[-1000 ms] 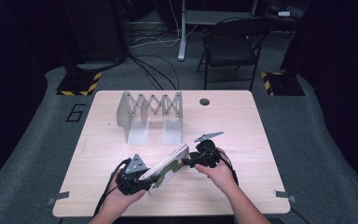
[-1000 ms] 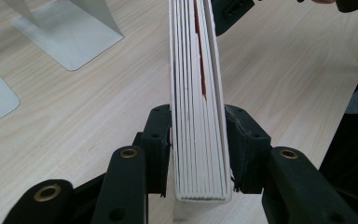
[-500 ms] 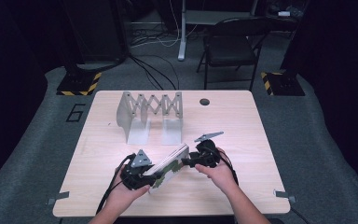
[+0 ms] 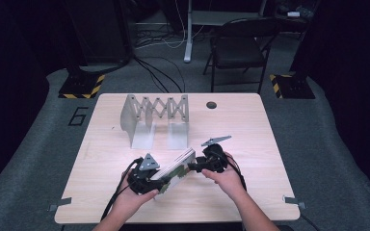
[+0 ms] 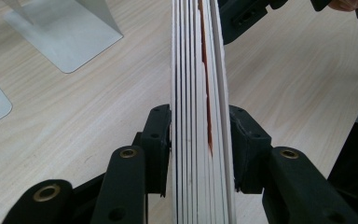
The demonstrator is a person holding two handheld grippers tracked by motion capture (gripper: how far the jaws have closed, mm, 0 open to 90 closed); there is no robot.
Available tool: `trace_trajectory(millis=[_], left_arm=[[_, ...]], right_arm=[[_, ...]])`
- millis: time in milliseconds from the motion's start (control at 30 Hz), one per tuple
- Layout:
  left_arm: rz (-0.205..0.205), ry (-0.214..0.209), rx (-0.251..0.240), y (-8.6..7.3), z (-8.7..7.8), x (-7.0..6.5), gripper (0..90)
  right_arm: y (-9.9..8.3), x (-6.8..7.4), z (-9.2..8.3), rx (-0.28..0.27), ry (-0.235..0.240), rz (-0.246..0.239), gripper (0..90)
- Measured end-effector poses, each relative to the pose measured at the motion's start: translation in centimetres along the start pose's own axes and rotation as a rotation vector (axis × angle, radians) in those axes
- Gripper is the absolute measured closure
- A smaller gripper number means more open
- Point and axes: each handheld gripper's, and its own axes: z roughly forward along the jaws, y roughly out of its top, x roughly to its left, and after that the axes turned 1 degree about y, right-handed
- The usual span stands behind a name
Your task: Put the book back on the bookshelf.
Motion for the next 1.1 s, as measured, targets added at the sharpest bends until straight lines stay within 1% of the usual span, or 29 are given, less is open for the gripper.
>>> trace_trajectory(millis=[33,67,167,200,267,300,333,367,400,433,467,600,700,867,1000,1033,1100], left_arm=[[-0.012,0.003,-0.003,0.0,0.08,-0.09,62.7],[-0.001,-0.002,0.005,0.08,0.08,0.02,62.7],[0.002,0.002,0.015,0.26,0.21,-0.05,62.8],[0.003,0.003,0.013,0.35,0.23,-0.04,62.9],[0.003,0.005,0.015,0.48,0.28,-0.07,62.8],[0.006,0.006,0.022,0.55,0.31,-0.1,62.8],[0.007,0.008,0.026,0.58,0.35,-0.15,63.1],[0.008,0.017,0.021,0.57,0.46,-0.2,63.2],[0.012,0.011,0.035,0.63,0.39,-0.16,63.4],[0.012,0.013,0.036,0.63,0.44,-0.18,63.6],[0.013,0.015,0.037,0.61,0.5,-0.19,63.9],[0.026,0.025,0.057,0.56,0.71,-0.24,66.0],[0.02,0.027,0.057,0.62,0.81,-0.25,67.5],[0.028,0.025,0.063,0.64,0.87,-0.19,68.7],[0.03,0.038,0.059,0.63,0.95,-0.22,69.9],[0.031,0.036,0.055,0.63,0.99,-0.21,70.2],[0.034,0.035,0.065,0.68,0.93,-0.2,71.5]], right_arm=[[0.01,-0.01,-0.03,0.004,0.001,0.0,49.8],[0.01,-0.02,-0.02,0.004,0.002,0.0,49.8],[0.01,-0.01,-0.01,0.005,0.002,0.001,49.8],[-0.01,0.06,-0.04,0.008,0.001,0.013,49.8],[-0.01,0.11,-0.04,0.007,0.003,0.019,49.7],[-0.01,0.1,-0.03,0.007,0.003,0.018,49.7],[0.0,-0.04,0.01,0.004,0.002,0.002,49.7],[-0.01,-0.04,0.0,0.005,0.003,0.005,49.7],[-0.01,-0.11,0.05,-0.001,0.002,-0.005,49.7],[-0.01,-0.05,0.01,0.004,0.002,0.006,49.7],[-0.02,-0.13,0.06,-0.003,0.002,-0.006,49.7],[-0.03,-0.12,0.06,-0.002,0.003,-0.005,49.7],[-0.03,-0.12,0.06,-0.002,0.003,-0.005,49.7],[-0.05,-0.14,0.08,-0.001,0.0,-0.005,49.7],[-0.05,-0.13,0.07,0.002,-0.003,-0.002,49.7],[-0.05,-0.16,0.1,-0.002,-0.002,-0.007,49.7],[-0.05,-0.15,0.1,-0.001,-0.003,-0.009,49.7]])
